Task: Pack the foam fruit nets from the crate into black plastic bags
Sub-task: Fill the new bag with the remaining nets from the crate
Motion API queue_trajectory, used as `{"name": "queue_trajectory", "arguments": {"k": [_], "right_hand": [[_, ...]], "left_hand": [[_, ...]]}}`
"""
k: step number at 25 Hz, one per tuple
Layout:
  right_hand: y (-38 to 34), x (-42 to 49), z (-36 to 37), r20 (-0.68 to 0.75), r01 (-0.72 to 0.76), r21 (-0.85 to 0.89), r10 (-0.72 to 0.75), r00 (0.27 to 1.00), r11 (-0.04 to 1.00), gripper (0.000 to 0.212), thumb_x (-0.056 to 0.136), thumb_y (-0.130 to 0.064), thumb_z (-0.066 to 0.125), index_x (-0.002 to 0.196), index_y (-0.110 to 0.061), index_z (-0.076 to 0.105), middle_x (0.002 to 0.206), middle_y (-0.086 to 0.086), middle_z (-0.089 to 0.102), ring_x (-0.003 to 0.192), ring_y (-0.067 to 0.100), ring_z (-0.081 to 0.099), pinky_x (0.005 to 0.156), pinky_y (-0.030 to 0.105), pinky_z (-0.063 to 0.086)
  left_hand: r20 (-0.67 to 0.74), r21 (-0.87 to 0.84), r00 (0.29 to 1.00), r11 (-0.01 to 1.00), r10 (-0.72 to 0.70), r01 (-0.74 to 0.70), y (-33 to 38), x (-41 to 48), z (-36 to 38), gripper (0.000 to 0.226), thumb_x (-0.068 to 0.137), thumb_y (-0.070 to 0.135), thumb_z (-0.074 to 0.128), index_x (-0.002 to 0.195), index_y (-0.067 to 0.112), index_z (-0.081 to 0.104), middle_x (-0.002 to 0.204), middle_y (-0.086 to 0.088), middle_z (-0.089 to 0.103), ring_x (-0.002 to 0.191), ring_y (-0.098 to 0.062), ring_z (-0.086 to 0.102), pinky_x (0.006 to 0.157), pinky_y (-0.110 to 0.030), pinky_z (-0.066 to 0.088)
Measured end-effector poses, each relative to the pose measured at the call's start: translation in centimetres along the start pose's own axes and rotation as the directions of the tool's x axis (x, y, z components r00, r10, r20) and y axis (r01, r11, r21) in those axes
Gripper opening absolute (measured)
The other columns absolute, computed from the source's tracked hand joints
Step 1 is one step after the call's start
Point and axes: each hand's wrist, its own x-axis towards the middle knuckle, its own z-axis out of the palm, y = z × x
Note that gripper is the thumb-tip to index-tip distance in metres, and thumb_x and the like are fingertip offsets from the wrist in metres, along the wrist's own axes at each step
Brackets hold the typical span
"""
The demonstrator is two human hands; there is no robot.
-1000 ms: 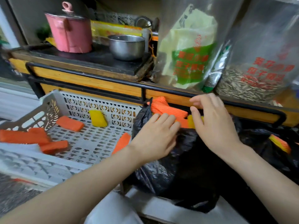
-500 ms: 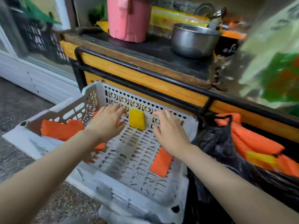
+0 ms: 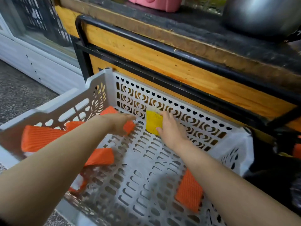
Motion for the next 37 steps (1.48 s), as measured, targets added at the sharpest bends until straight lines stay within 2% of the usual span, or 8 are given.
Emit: {"name": "queue_trajectory", "arguments": {"k": [11,14,17,21,26,30,33,37], "right_hand": [[0.6,-2.0,-2.1,-0.024,-0.008,0.166,0.012,1.0,0.986,0.024,0.097,-0.029,0.048,0.108,-0.01,0.057,0.078,0.001,0.056,0.061,0.015,0.049,0.051,0.026,0.035],[0.8,-3.4,-3.9,-0.064,-0.046,0.2,0.059,0.996,0.979,0.03,0.097,-0.029,0.047,0.12,-0.009,0.052,0.065,-0.004,0.048,0.052,0.009,0.042,0.046,0.025,0.027],[0.5,-4.8,-5.9,-0.079,-0.031,0.309,0.058,0.995,0.951,0.018,0.097,-0.029,0.047,0.102,-0.013,0.054,0.063,-0.004,0.047,0.05,0.011,0.044,0.046,0.026,0.031],[-1.3,-7.1,-9.6,-0.042,0.03,0.499,-0.01,0.999,0.866,0.004,0.097,-0.02,0.048,0.093,-0.019,0.05,0.065,-0.006,0.048,0.05,0.008,0.043,0.039,0.01,0.034],[-1.4,-11.2,-12.8,0.022,0.023,0.454,-0.037,0.999,0.891,0.048,0.079,-0.046,0.067,0.114,-0.025,0.041,0.093,-0.014,0.052,0.08,0.003,0.053,0.061,0.016,0.044],[1.8,-12.6,-14.5,-0.162,-0.025,0.246,0.066,0.985,0.969,0.044,0.076,-0.048,0.068,0.104,-0.022,0.047,0.095,-0.005,0.058,0.086,0.017,0.058,0.071,0.036,0.051],[6.0,-13.2,-16.1,-0.135,-0.167,0.163,0.19,0.973,0.972,0.042,0.077,-0.043,0.069,0.106,-0.018,0.052,0.101,0.003,0.062,0.094,0.026,0.06,0.076,0.039,0.05],[10.2,-14.5,-17.2,-0.16,-0.288,0.206,0.323,0.933,0.935,0.039,0.078,-0.038,0.071,0.105,-0.015,0.055,0.108,0.006,0.064,0.105,0.03,0.058,0.074,0.034,0.043]], "left_hand": [[-0.036,0.216,0.994,0.97,-0.105,0.11,1.4,-0.8,1.9,0.048,0.084,0.029,0.067,0.129,0.019,0.051,0.129,-0.009,0.044,0.118,-0.025,0.046,0.099,-0.038,0.044],[-0.217,-0.215,0.97,0.974,-0.113,0.066,2.8,-2.5,0.0,0.041,0.085,0.035,0.064,0.12,0.017,0.052,0.12,-0.009,0.049,0.103,-0.021,0.051,0.093,-0.035,0.046],[-0.364,-0.563,0.925,0.817,-0.109,-0.126,5.6,-4.9,-2.5,0.033,0.088,0.033,0.061,0.109,0.012,0.049,0.107,-0.006,0.057,0.09,-0.021,0.058,0.075,-0.03,0.051],[-0.446,-0.719,0.883,0.646,-0.145,-0.257,9.8,-8.7,-4.5,0.03,0.089,0.032,0.06,0.102,0.01,0.044,0.101,-0.003,0.056,0.084,-0.018,0.063,0.06,-0.029,0.057],[-0.432,-0.832,0.877,0.467,-0.21,-0.299,13.7,-11.5,-5.8,0.037,0.084,0.026,0.067,0.109,0.008,0.046,0.1,-0.007,0.058,0.074,-0.015,0.065,0.054,-0.025,0.058],[-0.476,-0.779,0.878,0.483,-0.043,-0.399,18.1,-12.2,-6.0,0.031,0.093,0.032,0.053,0.116,0.011,0.052,0.103,-0.003,0.058,0.084,-0.011,0.061,0.069,-0.024,0.058],[-0.484,-0.609,0.87,0.677,0.094,-0.412,20.0,-11.0,-4.3,0.042,0.098,0.037,0.04,0.135,0.017,0.041,0.129,0.0,0.05,0.109,-0.01,0.052,0.09,-0.025,0.047],[-0.253,-0.495,0.956,0.828,0.152,-0.262,20.7,-7.0,-0.2,0.051,0.096,0.033,0.048,0.141,0.013,0.035,0.144,-0.007,0.038,0.127,-0.02,0.043,0.103,-0.028,0.035]]}}
